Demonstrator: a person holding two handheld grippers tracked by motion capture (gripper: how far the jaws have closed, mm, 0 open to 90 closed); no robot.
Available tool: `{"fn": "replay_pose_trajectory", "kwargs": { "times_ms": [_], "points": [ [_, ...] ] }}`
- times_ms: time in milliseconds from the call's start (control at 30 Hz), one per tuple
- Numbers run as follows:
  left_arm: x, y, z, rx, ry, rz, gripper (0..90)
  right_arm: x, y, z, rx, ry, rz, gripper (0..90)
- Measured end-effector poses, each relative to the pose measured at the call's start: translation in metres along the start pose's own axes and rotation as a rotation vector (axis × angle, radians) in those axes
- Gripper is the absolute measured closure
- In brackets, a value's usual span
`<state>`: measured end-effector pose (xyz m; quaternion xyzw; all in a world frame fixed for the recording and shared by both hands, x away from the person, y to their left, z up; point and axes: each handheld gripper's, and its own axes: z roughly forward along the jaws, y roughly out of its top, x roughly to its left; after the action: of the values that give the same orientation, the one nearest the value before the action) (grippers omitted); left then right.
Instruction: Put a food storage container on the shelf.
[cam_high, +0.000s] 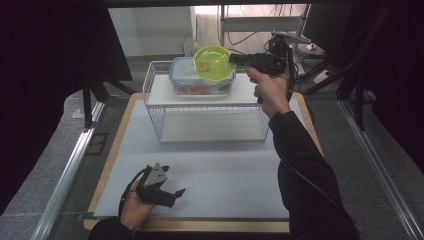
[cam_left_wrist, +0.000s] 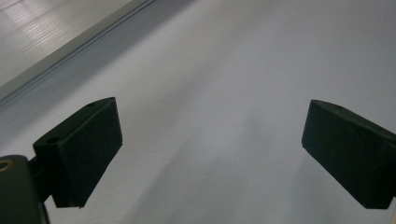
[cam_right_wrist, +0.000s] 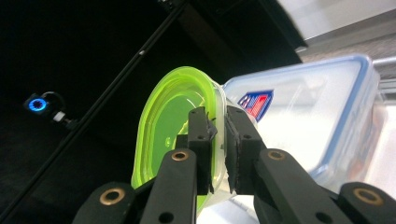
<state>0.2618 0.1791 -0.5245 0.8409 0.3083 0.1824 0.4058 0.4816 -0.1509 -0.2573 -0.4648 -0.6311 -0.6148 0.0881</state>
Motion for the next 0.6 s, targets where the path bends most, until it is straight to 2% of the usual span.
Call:
{"fn": "replay_pose_trajectory", "kwargs": {
  "times_ms": [233,600],
  "points": [
    [0.0,0.0,-0.001,-0.008,-0.002,-0.004,5.1,0.003,0.009,0.018,-0.02,-0.052,0.012,82.0],
    [0.0,0.0,-0.001,-0.017,-0.012,-0.016,4.6,0.004,0.014,0.039,-0.046,-0.122,0.016,81.9]
  ]
}}
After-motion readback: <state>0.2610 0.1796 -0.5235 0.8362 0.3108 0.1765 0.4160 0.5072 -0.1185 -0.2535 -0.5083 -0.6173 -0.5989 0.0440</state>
